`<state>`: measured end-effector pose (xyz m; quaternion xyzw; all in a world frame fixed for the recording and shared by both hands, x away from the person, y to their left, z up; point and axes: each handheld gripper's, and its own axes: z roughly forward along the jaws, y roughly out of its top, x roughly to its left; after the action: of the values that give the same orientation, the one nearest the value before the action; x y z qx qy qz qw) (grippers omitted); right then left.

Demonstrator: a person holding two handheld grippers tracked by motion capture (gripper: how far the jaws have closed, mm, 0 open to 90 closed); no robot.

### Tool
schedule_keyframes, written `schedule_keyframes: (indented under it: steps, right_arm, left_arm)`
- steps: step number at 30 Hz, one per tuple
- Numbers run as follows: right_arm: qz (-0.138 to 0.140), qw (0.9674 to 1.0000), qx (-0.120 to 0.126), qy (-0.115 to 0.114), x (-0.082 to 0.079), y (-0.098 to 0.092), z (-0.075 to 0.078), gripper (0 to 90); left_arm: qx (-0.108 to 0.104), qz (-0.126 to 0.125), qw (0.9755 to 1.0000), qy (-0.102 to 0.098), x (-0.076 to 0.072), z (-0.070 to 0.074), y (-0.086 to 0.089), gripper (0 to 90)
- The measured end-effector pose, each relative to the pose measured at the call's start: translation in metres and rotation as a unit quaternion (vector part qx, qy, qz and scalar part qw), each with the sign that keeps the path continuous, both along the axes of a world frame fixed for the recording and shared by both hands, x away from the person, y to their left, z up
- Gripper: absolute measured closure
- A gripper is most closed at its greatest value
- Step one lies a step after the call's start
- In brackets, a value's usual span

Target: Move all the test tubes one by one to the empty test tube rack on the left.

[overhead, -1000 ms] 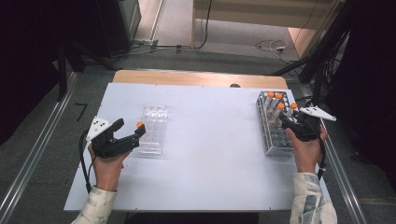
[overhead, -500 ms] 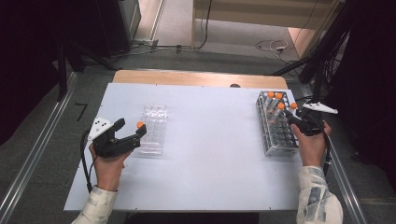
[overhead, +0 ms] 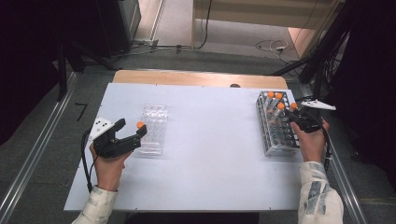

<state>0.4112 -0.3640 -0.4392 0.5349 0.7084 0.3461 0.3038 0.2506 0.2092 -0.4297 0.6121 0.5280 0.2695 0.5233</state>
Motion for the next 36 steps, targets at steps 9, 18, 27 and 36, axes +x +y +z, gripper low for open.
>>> schedule_keyframes:
  steps: [9,18,27,36]
  right_arm:
    - [0.005,1.0,0.003,-0.006,0.001,-0.001,0.0,71.5]
    - [0.012,0.9995,0.004,-0.028,-0.006,-0.003,0.019,71.6]
    - [0.023,0.9979,0.008,-0.06,-0.023,-0.003,0.042,71.9]
    - [0.051,0.9969,0.016,-0.058,-0.051,0.007,0.054,71.9]
  left_arm:
    - [0.002,0.001,1.0,0.002,0.0,-0.001,0.0,15.1]
    - [0.001,0.0,1.0,0.003,0.001,-0.001,0.001,15.1]
    - [0.001,0.0,1.0,0.002,0.0,-0.001,0.0,15.1]
    - [0.0,0.0,1.0,0.001,-0.001,0.0,0.0,15.1]
